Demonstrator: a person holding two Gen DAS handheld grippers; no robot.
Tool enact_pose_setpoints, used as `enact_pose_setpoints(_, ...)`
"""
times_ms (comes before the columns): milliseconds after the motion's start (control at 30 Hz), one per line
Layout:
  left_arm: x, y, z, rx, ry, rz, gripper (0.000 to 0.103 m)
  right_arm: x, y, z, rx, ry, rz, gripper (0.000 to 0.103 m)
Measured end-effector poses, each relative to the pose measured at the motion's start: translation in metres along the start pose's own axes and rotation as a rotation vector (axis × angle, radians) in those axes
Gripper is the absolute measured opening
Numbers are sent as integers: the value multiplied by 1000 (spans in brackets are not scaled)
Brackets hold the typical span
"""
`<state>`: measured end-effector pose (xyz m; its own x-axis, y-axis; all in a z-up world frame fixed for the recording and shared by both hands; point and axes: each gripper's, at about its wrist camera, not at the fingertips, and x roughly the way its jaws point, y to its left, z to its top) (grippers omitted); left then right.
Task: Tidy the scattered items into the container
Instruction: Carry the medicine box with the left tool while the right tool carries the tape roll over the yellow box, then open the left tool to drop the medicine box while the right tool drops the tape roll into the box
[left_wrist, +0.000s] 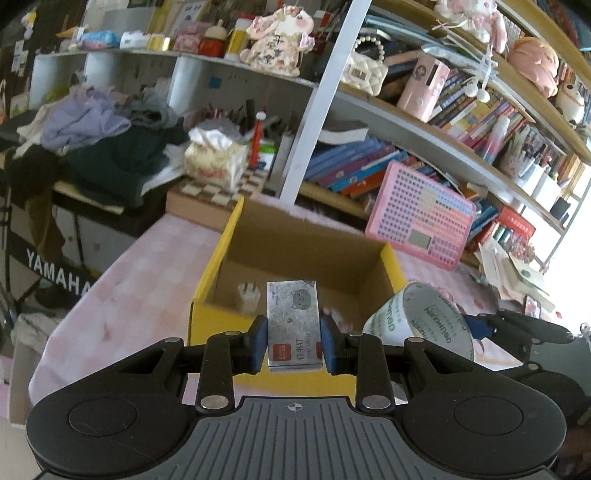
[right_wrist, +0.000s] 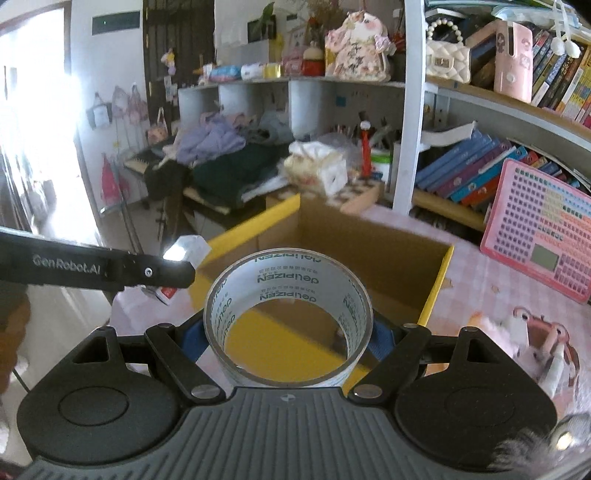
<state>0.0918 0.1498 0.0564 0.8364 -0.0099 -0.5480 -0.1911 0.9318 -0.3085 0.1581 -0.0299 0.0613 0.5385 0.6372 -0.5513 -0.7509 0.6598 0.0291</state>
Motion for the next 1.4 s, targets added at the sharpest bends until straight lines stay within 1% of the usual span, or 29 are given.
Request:
enact_pose_setpoints(133,18,-4,16,9,-19,19,29,13,-20,19,-6,-23,-4,83)
enact_pose_setpoints(233,36,-9,23,47,-8,37,28,28,-34,30,-20,-31,-17,83)
enact_pose_setpoints(400,72,-18,27,124,49,69,28,64,-52,42,-36,23,-28,83)
enact_pose_setpoints(467,85,-19,28,151,67,90,28,79,-59,46,-10,53,-43,83)
enact_pose_setpoints(567,104,-22,29,211,103,128,28,99,-72,52,39,88,-27,83)
enact_pose_setpoints(667,121,-25,29,251,150,141,28,118,-74,60,13,116,-32,83)
enact_pose_setpoints(733,131,-28,27,278,183,143,28,134,-74,66,-3,157,-27,83)
enact_pose_setpoints(833,143,-35,20,339,217,149,28,165,-75,70,-3,255,-18,83)
enact_pose_setpoints(933,152,-44,12,405,253,149,28,192,-77,66,14,343,-5,83)
enact_pose_setpoints(1100,162,-46,3,431,305,146,29,220,-86,62,75,423,-5,83)
enact_pose_setpoints(1200,165,-42,3,396,327,145,29,227,-88,60,81,440,-14,83)
enact_pose_setpoints(1400,171,-40,3,364,352,141,29,232,-86,59,74,447,-26,83)
